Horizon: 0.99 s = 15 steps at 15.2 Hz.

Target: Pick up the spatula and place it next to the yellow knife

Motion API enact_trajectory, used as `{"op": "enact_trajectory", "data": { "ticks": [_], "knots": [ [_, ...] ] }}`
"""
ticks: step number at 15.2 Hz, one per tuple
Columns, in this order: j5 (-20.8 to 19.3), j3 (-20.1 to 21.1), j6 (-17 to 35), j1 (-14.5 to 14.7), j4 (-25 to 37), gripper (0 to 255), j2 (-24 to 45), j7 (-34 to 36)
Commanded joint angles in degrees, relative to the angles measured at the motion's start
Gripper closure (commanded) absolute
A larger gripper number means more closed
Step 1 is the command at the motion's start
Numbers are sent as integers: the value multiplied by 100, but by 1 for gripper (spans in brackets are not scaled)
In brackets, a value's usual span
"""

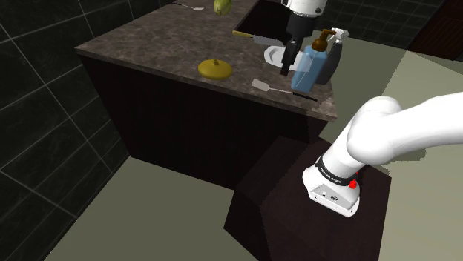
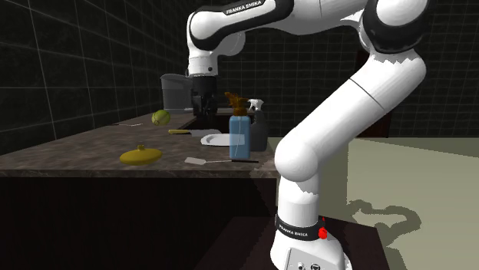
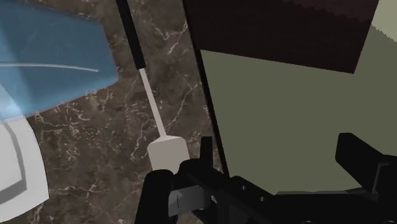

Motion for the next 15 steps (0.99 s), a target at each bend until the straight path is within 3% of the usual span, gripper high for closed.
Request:
{"op": "enact_trajectory", "data": {
  "ticks": [1,11,15],
  "knots": [
    [-190,-193,244,-52,-189,0,53,-323],
    [-1117,-1316,1827,-355,-744,0,1004,-1899],
    [-1209,-1456,2231,-384,-915,0,1225,-2016]
  ]
}}
